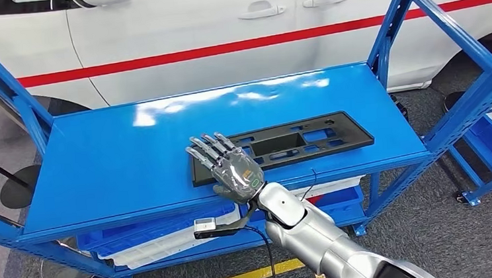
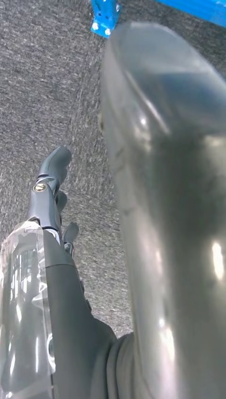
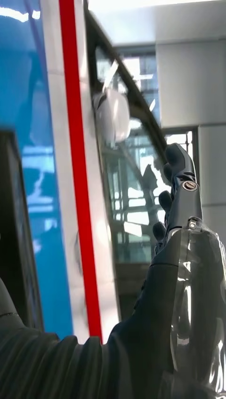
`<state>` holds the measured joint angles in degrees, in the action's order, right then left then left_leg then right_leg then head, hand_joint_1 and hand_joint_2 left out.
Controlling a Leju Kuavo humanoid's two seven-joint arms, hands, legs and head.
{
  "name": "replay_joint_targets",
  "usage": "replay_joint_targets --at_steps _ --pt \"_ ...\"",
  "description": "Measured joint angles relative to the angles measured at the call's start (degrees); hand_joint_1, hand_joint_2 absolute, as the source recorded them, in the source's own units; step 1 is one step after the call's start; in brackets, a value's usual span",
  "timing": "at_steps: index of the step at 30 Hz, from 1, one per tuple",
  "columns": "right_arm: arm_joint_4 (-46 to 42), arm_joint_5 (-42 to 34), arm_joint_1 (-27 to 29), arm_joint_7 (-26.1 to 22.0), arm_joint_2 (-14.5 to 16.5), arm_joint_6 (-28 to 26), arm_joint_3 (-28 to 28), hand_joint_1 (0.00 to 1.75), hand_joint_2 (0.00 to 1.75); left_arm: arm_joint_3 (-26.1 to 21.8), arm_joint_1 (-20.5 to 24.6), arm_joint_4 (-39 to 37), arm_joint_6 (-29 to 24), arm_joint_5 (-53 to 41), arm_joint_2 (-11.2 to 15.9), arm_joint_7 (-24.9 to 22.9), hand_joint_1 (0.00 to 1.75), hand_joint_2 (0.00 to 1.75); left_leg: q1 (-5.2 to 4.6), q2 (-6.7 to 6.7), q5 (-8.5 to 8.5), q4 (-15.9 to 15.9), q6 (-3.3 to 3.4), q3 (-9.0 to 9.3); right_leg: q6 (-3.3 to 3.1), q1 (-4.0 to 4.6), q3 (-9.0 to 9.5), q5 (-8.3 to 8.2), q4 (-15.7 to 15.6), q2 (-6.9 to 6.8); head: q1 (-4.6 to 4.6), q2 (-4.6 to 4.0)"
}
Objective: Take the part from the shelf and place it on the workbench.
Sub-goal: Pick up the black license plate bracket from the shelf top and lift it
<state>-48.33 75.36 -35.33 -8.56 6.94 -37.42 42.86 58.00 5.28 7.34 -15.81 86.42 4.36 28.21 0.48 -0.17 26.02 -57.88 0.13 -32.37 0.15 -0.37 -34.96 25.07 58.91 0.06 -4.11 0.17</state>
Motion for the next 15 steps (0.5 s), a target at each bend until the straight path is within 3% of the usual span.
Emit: replay_joint_targets --at_steps 2,4,7,8,9,10,13,15 --pt "2.71 0.7 -0.79 0.62 0.65 -0.93 0.01 0.0 1.75 0.12 0.0 0.0 0.01 0.0 0.06 0.04 0.0 0.0 0.06 0.02 0.1 0.07 -0.67 -0.04 -0.64 0.04 0.02 -0.14 -0.37 0.06 0.01 0.0" --pt "5.11 1.45 -1.61 1.16 1.39 -1.61 0.01 0.0 1.75 0.24 0.01 0.0 0.01 0.0 0.08 0.11 0.0 0.0 0.22 0.05 1.49 -1.8 -1.27 -0.79 -1.39 -0.13 0.23 -0.34 -0.8 0.06 0.0 0.0" --pt "8.03 2.13 -2.55 1.66 2.25 -2.0 0.01 0.0 1.75 0.29 -0.03 0.0 0.01 0.0 0.19 0.25 0.0 0.0 0.32 0.06 6.66 -12.39 -1.89 -5.76 -1.96 -0.09 0.34 -0.3 -0.94 0.02 -0.01 0.0" --pt "8.83 2.23 -2.62 1.73 2.37 -2.02 0.01 0.0 1.75 0.29 -0.09 0.0 0.01 0.0 0.23 0.27 0.0 0.0 0.32 0.06 7.62 -15.64 -2.0 -7.45 -2.02 -0.03 0.35 -0.25 -0.91 0.01 0.0 0.0" --pt "9.53 2.33 -2.66 1.81 2.45 -2.02 0.01 0.0 1.75 0.29 -0.17 0.0 0.01 0.0 0.26 0.29 0.0 0.0 0.32 0.06 7.41 -16.89 -2.04 -8.24 -2.04 0.01 0.35 -0.21 -0.85 0.02 -0.01 0.0" --pt "10.16 2.51 -2.74 2.03 2.57 -2.02 0.01 0.0 1.75 0.29 -0.23 0.0 0.01 0.0 0.26 0.33 0.0 0.0 0.33 0.06 6.06 -15.77 -2.03 -7.92 -2.02 0.03 0.37 -0.15 -0.78 0.06 0.0 0.0" --pt "12.17 4.57 -3.66 3.91 3.16 -2.04 0.01 0.0 1.75 0.29 -0.17 0.0 -0.01 0.0 0.35 0.58 0.0 0.0 0.27 0.03 0.33 -4.31 -1.55 -2.91 -1.63 0.12 0.39 0.18 -0.34 0.31 0.0 0.0" --pt "13.84 7.28 -4.48 6.11 3.38 -2.07 0.01 0.0 1.75 0.29 -0.1 0.0 -0.01 0.0 0.43 0.72 0.0 0.0 0.07 -0.09 -0.52 -0.7 -0.93 -1.31 -1.14 0.3 0.26 0.24 -0.18 0.4 0.01 0.0"
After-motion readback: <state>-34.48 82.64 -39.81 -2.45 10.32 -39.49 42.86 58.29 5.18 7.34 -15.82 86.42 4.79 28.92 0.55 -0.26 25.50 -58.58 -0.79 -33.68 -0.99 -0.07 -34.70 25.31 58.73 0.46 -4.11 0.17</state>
